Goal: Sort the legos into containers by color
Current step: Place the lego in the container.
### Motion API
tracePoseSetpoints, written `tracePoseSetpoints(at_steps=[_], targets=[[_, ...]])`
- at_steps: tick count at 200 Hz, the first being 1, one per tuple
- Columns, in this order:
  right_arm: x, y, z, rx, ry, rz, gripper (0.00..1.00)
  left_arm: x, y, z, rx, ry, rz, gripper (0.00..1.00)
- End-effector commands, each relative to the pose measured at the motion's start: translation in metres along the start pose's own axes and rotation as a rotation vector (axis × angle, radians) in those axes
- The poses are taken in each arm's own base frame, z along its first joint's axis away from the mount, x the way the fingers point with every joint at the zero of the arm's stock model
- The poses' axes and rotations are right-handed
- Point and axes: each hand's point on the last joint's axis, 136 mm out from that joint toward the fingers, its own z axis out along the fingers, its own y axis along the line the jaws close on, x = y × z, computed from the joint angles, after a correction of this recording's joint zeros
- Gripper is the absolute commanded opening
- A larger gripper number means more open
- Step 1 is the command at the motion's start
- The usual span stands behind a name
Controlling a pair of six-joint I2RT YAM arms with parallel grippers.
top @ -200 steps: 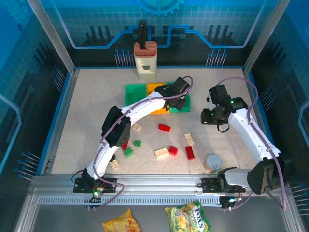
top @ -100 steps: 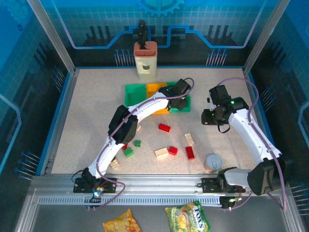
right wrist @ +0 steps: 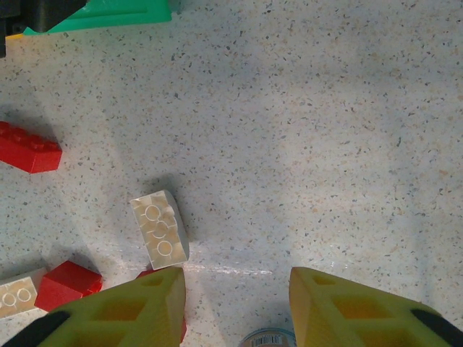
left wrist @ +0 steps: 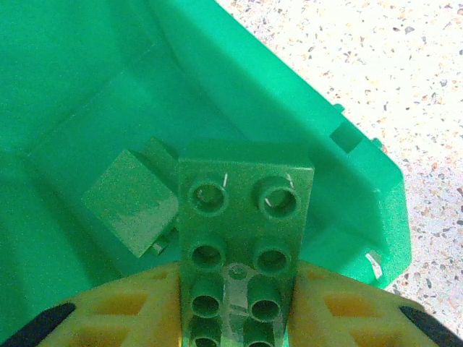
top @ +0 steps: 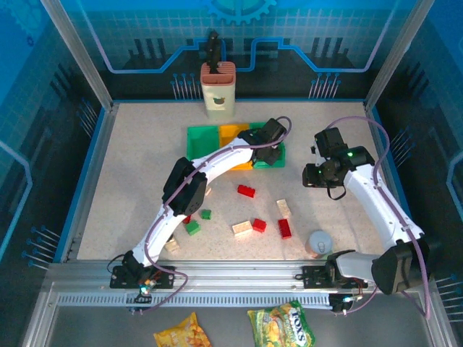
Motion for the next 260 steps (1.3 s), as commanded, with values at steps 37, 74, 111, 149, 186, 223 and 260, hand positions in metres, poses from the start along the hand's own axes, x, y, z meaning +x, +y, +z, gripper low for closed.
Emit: tracePoseSetpoints(at_steps=[37, 74, 111, 149, 186, 223, 260], targets=[[0.002, -0.005, -0.009, 0.003, -0.008, 0.023, 0.44, -0.038, 0.008, -0.046, 0.000, -0.098, -0.007, 0.43], [0.001, -0.004, -0.010, -0.002, -0.012, 0.021, 0.44, -0.040, 0.008, -0.052, 0.002, -0.106, -0.009, 0.43], [0.001, -0.002, -0.006, -0.016, -0.002, 0.027, 0.44, -0.041, 0.007, -0.068, 0.019, -0.111, -0.020, 0.38], [0.000, 0.004, 0.000, -0.042, 0.004, 0.035, 0.43, -0.030, 0.008, -0.091, 0.042, -0.103, -0.036, 0.36], [-0.001, 0.008, 0.005, -0.055, 0.009, 0.034, 0.43, -0.004, 0.012, -0.111, 0.047, -0.066, -0.066, 0.36], [-0.001, 0.012, 0.011, -0.063, 0.020, 0.032, 0.43, 0.027, 0.016, -0.131, 0.055, -0.020, -0.105, 0.37], [-0.002, 0.020, 0.020, -0.071, 0.036, 0.024, 0.43, 0.068, 0.028, -0.149, 0.042, 0.038, -0.175, 0.41]])
